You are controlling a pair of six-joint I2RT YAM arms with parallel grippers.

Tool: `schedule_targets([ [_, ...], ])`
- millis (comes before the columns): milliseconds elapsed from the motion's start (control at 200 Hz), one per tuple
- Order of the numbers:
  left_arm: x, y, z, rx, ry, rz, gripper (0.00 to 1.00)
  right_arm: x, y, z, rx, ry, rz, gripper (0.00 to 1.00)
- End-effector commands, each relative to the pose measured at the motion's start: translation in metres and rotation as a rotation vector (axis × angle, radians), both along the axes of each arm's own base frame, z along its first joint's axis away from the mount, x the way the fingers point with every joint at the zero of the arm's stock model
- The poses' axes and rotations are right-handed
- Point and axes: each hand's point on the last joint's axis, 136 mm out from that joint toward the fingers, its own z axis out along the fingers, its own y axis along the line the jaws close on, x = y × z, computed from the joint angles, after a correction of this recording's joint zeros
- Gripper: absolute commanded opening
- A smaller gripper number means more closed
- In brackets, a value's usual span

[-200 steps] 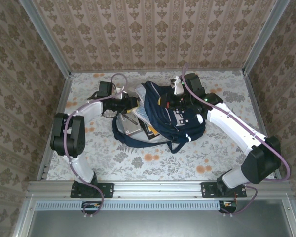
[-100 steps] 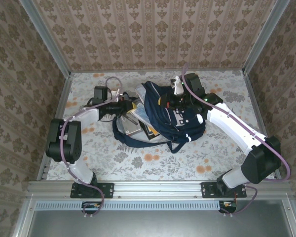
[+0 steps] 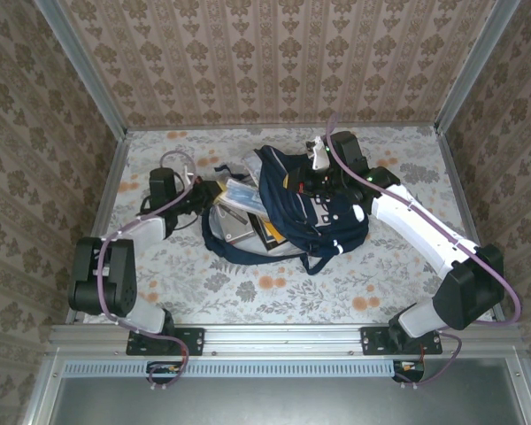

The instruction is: Pack books, pencil case, and school supplies into a backpack

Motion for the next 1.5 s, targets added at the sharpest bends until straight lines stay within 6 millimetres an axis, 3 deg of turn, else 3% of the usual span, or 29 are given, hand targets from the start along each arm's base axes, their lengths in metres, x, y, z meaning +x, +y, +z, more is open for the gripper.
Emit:
schedule_targets([
  [0,0.009,0.025,0.021,0.009,-0.063,0.107,0.0,-0.002,-0.009,0.023,0.026,-0.057,-0.033,0.0],
  [160,0.005,0.042,0.015,0.059,-0.046,0.28,0.0,-0.001,-0.007,0.021,0.033,-0.053,-0.035,0.0],
  [235,0.001,0.038,0.011,0.106,-0.058,0.34,0.0,-0.001,-0.005,0.02,0.037,-0.049,-0.033,0.0],
  [615,-0.008,-0.009,-0.014,0.245,-0.059,0.424,0.02,-0.001,0.001,0.019,0.038,-0.046,-0.019,0.0],
  [635,-0.013,-0.02,-0.015,0.252,-0.061,0.404,0.02,-0.002,0.001,0.02,0.038,-0.047,-0.018,0.0],
  [850,-0.026,-0.066,-0.022,0.311,-0.06,0.377,0.08,-0.002,0.004,0.02,0.039,-0.044,-0.012,0.0],
  [930,-0.032,-0.085,-0.022,0.332,-0.063,0.337,0.2,-0.002,0.004,0.021,0.036,-0.047,-0.01,0.0],
  [1025,-0.039,-0.103,-0.026,0.338,-0.064,0.289,0.23,-0.002,0.003,0.02,0.032,-0.047,-0.01,0.0],
  [1115,-0.044,-0.114,-0.025,0.319,-0.07,0.254,0.48,-0.002,0.003,0.018,0.027,-0.045,-0.01,0.0],
  [1175,-0.048,-0.117,-0.025,0.318,-0.071,0.238,0.63,-0.002,0.003,0.017,0.026,-0.043,-0.009,0.0],
  [1300,-0.054,-0.109,-0.019,0.337,-0.082,0.231,0.71,-0.002,0.003,0.018,0.025,-0.045,-0.011,0.0],
  [1365,-0.057,-0.1,-0.014,0.359,-0.089,0.24,0.71,-0.003,0.002,0.018,0.024,-0.048,-0.011,0.0],
  [1440,-0.058,-0.09,-0.008,0.364,-0.107,0.254,0.6,-0.003,0.002,0.018,0.023,-0.047,-0.011,0.0],
  [1495,-0.057,-0.085,-0.005,0.356,-0.121,0.245,0.58,-0.003,0.002,0.017,0.025,-0.045,-0.013,0.0],
])
